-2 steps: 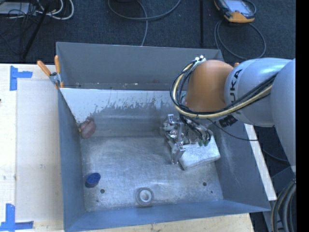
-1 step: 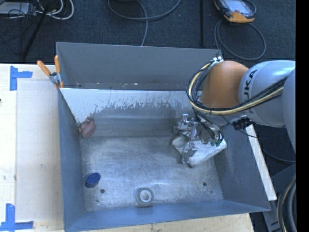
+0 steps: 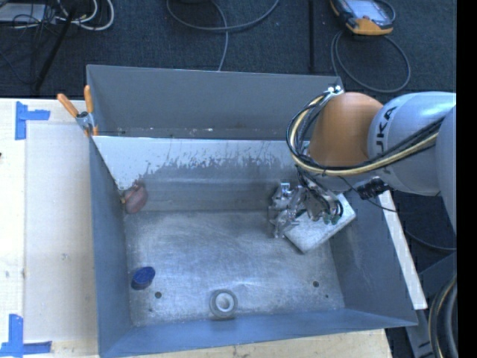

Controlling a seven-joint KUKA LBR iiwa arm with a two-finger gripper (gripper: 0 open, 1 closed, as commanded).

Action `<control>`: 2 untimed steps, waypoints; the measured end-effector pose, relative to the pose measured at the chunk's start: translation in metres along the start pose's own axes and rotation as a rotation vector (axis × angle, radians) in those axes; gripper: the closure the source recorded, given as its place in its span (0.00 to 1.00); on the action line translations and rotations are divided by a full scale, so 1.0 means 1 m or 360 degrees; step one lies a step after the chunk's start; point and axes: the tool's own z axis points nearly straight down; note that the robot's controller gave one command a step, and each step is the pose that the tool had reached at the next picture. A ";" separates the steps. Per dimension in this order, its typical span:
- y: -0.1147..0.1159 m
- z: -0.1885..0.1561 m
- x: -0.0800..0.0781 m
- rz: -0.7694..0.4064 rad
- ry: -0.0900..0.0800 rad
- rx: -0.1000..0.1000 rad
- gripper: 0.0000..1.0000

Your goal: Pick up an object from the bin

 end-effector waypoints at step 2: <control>-0.002 -0.179 0.041 0.0077 -0.0010 0.0013 1.00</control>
Offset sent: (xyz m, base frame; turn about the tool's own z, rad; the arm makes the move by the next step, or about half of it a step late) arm -0.0410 -0.0067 0.0910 0.0308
